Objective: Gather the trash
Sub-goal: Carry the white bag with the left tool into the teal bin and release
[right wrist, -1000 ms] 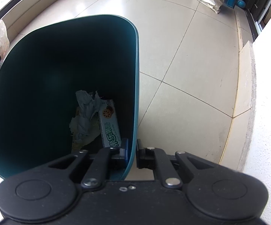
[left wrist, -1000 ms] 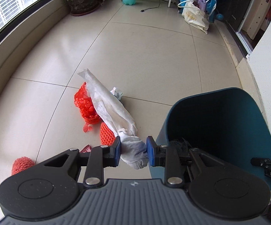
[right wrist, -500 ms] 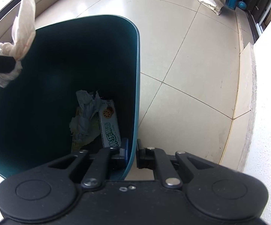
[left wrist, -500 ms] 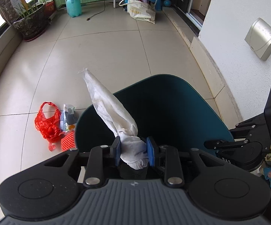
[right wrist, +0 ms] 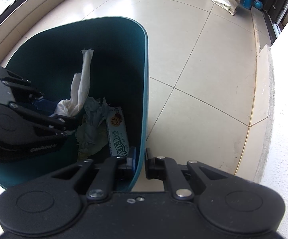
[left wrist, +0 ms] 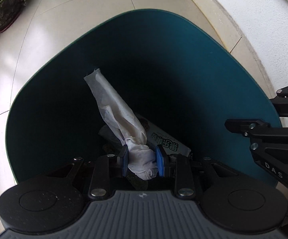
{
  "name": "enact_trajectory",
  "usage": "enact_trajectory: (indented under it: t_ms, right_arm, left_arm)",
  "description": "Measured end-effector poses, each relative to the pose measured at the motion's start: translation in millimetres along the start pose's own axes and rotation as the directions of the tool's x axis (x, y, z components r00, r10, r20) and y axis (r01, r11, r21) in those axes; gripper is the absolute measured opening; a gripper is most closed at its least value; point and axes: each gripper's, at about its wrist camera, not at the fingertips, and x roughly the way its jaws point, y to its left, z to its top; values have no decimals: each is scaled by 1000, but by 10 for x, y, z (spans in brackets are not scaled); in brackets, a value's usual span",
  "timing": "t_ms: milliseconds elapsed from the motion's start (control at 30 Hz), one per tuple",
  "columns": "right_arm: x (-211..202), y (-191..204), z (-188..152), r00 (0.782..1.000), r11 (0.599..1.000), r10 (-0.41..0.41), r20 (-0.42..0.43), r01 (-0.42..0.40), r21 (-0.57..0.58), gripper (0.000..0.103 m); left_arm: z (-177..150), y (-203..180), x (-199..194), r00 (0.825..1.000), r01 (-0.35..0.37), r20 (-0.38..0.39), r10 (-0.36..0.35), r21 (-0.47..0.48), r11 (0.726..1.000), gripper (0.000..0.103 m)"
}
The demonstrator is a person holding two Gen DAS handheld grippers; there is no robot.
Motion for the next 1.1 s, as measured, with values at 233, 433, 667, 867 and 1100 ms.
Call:
enact_trajectory:
  t_ms: [233,433,667,867,1100]
  right_arm:
    - [-1,-6,-9,1000,1000,2,1,-2,1,8]
    - [-11,-8,-8,1000,1000,4,1,-4,3,8]
    - [-10,-9,-11,1000,1000,5,1,-5,3,8]
    - [-16,-16,-3,1000,1000,9,0,-9,6,8]
    - [-31,-23,11,1000,1000,10,-2,-10,7,8]
  left_arm:
    - [38,-45,276,997,-18,-79,19,18,1000,28]
    - [94,-80,387,993,-4,-116,4,6,1000,28]
    - [94,-79,377,994,11,-111,-10,10,1000,41]
    - [66,-90,290,998,3,-59,-3,4,1000,60]
    - [-5,-52,34,999,41,8,-41,-13,999,60]
